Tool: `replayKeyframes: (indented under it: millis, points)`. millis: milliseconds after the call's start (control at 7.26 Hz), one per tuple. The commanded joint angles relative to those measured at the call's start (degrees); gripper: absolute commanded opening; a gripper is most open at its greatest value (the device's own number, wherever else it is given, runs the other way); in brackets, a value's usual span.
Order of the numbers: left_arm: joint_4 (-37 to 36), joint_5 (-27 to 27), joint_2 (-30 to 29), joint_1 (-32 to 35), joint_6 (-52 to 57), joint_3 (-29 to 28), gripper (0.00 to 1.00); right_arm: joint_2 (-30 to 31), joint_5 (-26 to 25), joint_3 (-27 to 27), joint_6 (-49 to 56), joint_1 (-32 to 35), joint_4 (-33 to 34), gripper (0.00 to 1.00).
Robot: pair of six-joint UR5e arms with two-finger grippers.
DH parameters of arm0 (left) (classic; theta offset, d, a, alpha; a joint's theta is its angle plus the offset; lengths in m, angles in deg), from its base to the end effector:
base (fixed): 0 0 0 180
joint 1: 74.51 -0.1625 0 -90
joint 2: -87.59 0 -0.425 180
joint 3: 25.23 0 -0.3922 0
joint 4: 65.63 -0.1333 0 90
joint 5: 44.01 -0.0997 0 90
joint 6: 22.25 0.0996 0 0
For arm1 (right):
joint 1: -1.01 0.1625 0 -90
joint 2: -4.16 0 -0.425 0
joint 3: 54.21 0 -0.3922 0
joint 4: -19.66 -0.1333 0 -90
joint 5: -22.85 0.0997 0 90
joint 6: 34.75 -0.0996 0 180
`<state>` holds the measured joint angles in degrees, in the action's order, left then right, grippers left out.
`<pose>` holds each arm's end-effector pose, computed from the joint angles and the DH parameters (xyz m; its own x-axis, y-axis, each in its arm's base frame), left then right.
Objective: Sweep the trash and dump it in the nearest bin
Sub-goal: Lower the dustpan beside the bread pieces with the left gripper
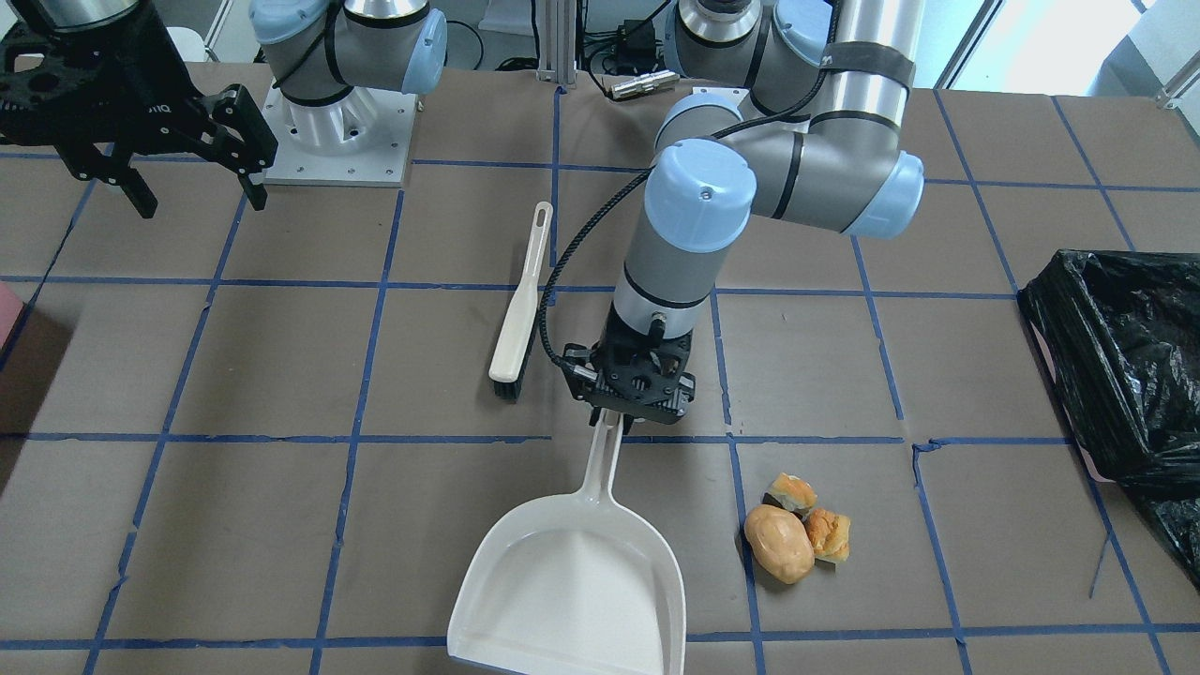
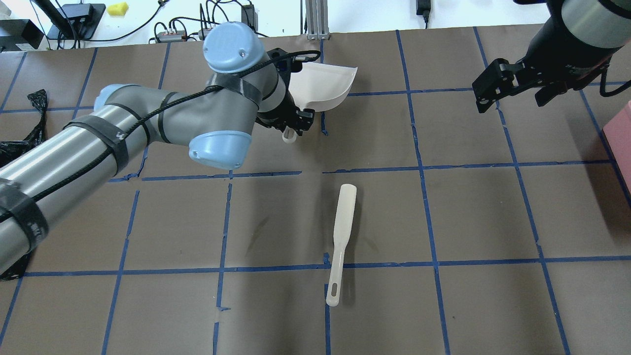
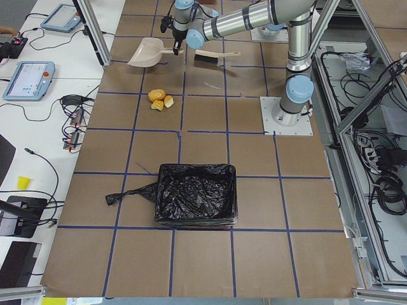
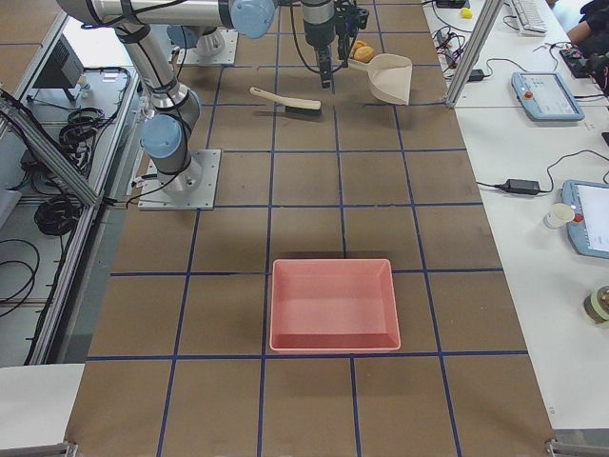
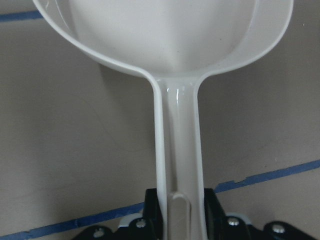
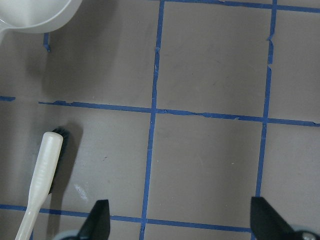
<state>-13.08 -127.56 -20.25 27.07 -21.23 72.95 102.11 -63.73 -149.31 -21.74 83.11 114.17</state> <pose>-0.2620 -0.5588 0.3178 -0.9653 0.2383 0.1066 0.2140 0.9561 -0.2001 0.0768 -0.4595 0.5171 -0.9951 -0.0948 -0.0288 -0.0900 0.9863 -0.1381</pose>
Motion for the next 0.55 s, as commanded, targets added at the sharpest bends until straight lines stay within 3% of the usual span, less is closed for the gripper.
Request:
replayKeyframes:
  millis: [0, 138, 413]
  points:
    - [10.1, 0.3, 5.8, -7.8, 14.4, -0.2, 0.0, 0.4, 1.6, 0.0, -0.8, 0.3, -1.6, 1.0]
    - [15.1, 1.0, 8.8, -12.4, 22.0, -0.1, 0.0, 1.0, 5.4, -0.2, -3.3, 0.7, -2.1, 1.0]
    - [21.3, 0.9, 12.0, -19.9, 39.3, 0.2, 0.0, 1.4, 5.6, -0.7, -13.9, 7.2, -2.4, 1.0]
